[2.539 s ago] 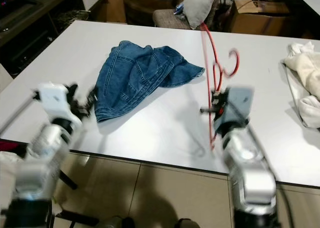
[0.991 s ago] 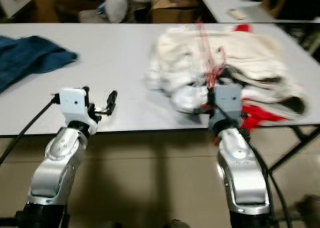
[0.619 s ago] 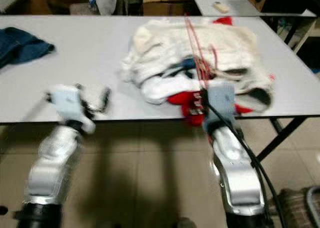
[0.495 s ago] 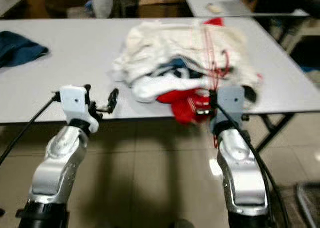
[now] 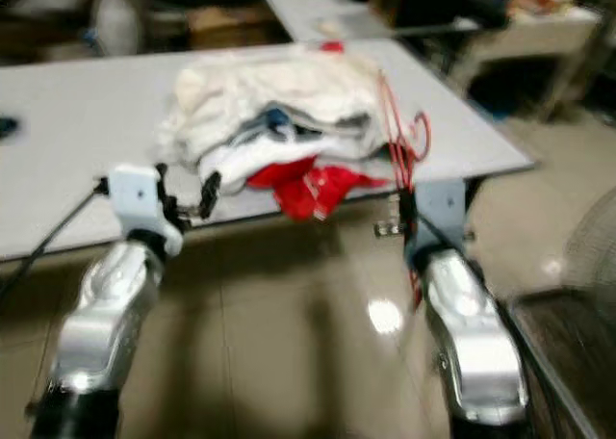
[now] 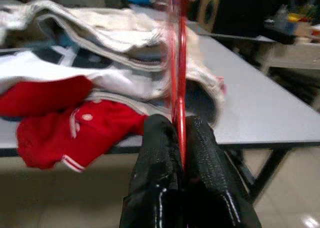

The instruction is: Hang hanger

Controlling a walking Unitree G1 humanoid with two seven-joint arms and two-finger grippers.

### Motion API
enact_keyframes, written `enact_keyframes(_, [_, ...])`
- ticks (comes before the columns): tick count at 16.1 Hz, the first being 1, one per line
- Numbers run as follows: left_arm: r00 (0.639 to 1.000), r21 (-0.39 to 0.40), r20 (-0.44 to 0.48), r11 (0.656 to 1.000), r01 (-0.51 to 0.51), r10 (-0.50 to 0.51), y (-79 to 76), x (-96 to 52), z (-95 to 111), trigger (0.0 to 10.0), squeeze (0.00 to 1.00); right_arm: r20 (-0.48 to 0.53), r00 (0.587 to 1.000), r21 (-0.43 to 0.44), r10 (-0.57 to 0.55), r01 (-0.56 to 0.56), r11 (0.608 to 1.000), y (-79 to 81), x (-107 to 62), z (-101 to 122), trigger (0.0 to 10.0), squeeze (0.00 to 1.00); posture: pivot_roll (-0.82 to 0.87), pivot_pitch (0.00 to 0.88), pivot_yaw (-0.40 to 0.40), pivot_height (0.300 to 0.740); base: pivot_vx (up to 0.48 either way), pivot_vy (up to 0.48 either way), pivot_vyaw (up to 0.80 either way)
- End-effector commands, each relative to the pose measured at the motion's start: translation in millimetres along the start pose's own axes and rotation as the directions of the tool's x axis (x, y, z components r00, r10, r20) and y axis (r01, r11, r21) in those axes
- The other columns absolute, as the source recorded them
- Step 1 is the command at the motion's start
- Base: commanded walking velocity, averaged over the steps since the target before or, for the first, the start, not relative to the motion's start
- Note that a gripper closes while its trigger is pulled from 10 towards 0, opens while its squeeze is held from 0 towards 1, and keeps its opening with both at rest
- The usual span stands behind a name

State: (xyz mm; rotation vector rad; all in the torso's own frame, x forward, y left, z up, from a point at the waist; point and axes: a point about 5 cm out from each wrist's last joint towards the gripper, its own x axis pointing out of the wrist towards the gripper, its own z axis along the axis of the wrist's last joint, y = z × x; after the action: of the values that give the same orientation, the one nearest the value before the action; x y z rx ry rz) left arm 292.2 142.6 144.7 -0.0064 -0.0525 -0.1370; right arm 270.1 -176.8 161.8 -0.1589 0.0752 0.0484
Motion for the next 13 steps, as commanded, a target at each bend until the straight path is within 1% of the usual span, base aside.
enact_keyframes(1, [1.0,0.007,0.003,1.0,-0.002,0.002,2.4,1.9,3,10.0,0.45,-0.006,1.0,0.001,0.009,-0.009,1.0,2.7,-0.7,0,10.0,0.0,-0.16,0.055,0.03,0.74,0.322,0.0,0.0])
enact_keyframes(2, [1.0,0.006,0.002,1.0,-0.001,0.001,2.8,1.9,2,10.0,0.46,-0.006,1.0,0.013,0.015,-0.015,1.0,3.7,-1.0,0,10.0,0.0,-0.16,0.055,0.03,0.74,0.322,0.0,0.0])
enact_keyframes(4, [1.0,-0.005,0.011,1.0,0.005,-0.005,3.1,2.5,4,10.0,0.45,0.001,1.0,0.009,0.017,-0.017,1.0,4.8,-0.7,1,10.0,0.0,-0.16,0.057,0.028,0.74,0.328,0.0,0.0])
enact_keyframes(6, [1.0,-0.003,0.015,1.0,0.015,-0.015,2.7,4.7,5,10.0,0.45,-0.003,0.999,0.044,0.035,-0.035,0.998,6.5,0.0,2,10.0,0.0,-0.16,0.056,0.029,0.74,0.324,0.0,0.0])
enact_keyframes(7, [0.999,0.002,0.02,1.0,0.025,-0.025,1.9,6.8,6,10.0,0.46,-0.006,0.999,0.047,0.032,-0.032,0.998,5.8,0.8,2,10.0,0.0,-0.16,0.053,0.03,0.74,0.322,0.0,-0.8])
enact_keyframes(9, [0.999,0.008,0.033,0.999,0.04,-0.04,0.9,10.6,9,10.0,0.45,0.001,1.0,0.029,0.021,-0.021,0.999,4.0,1.9,4,10.0,0.0,-0.16,0.053,0.029,0.74,0.326,0.0,-0.8])
enact_keyframes(13, [0.995,0.036,0.045,0.996,0.082,-0.084,-1.5,22.5,13,10.0,0.46,0.019,1.0,0.001,0.014,-0.014,1.0,2.8,1.5,6,10.0,0.0,-0.16,0.057,0.05,0.74,0.325,0.0,0.0])
